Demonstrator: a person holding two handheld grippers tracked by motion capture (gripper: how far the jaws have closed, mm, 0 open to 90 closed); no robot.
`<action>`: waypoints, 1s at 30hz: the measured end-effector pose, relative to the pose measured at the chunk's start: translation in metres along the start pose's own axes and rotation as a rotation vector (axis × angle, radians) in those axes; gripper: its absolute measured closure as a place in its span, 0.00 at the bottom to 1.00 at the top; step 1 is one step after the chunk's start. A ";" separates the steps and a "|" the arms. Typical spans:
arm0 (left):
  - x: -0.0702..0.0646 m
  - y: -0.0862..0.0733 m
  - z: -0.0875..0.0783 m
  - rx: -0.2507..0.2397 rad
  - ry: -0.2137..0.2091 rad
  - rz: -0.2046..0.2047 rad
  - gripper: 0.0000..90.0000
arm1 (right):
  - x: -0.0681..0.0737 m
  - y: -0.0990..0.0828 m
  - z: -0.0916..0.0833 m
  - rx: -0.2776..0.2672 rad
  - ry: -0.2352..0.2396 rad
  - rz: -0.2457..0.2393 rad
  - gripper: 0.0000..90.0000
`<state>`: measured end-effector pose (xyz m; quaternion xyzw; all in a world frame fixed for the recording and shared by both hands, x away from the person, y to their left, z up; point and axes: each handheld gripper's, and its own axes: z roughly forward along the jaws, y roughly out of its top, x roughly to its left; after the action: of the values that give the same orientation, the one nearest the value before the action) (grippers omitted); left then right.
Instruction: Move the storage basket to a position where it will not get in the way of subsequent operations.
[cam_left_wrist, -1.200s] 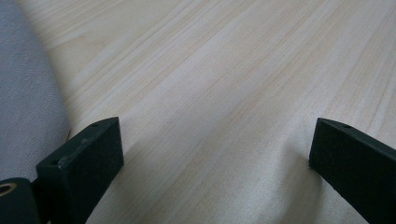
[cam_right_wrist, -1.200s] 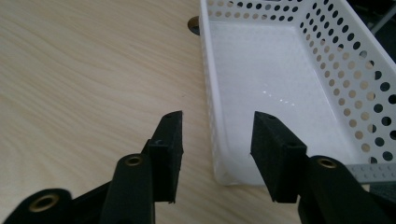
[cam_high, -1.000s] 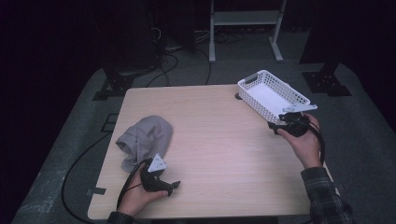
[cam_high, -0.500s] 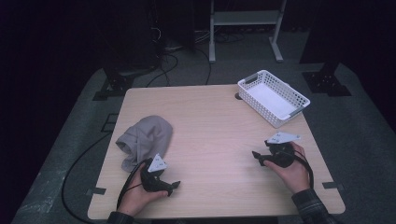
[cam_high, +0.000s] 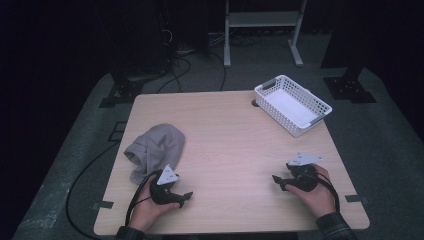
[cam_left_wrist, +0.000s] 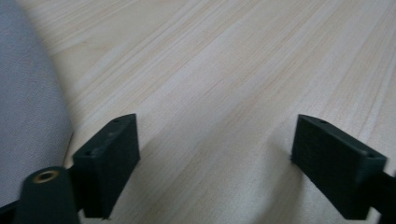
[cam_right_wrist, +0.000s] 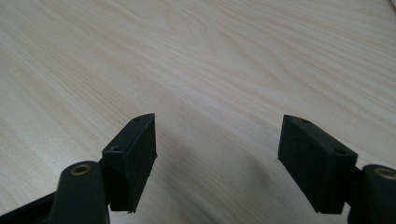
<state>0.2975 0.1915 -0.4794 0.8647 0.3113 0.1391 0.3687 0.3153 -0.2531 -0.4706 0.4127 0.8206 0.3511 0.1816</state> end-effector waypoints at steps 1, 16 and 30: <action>0.000 0.001 -0.001 -0.001 -0.010 -0.006 0.26 | -0.001 -0.001 0.003 0.009 -0.006 -0.007 0.30; 0.010 0.018 -0.036 -0.109 0.001 -0.076 0.57 | -0.003 -0.006 0.010 0.013 0.002 0.009 0.25; 0.044 0.030 -0.065 -0.130 0.121 -0.123 0.44 | -0.006 -0.009 0.014 -0.017 0.011 0.016 0.17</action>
<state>0.3139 0.2393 -0.4124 0.8083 0.3758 0.1883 0.4122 0.3216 -0.2557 -0.4865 0.4155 0.8153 0.3619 0.1778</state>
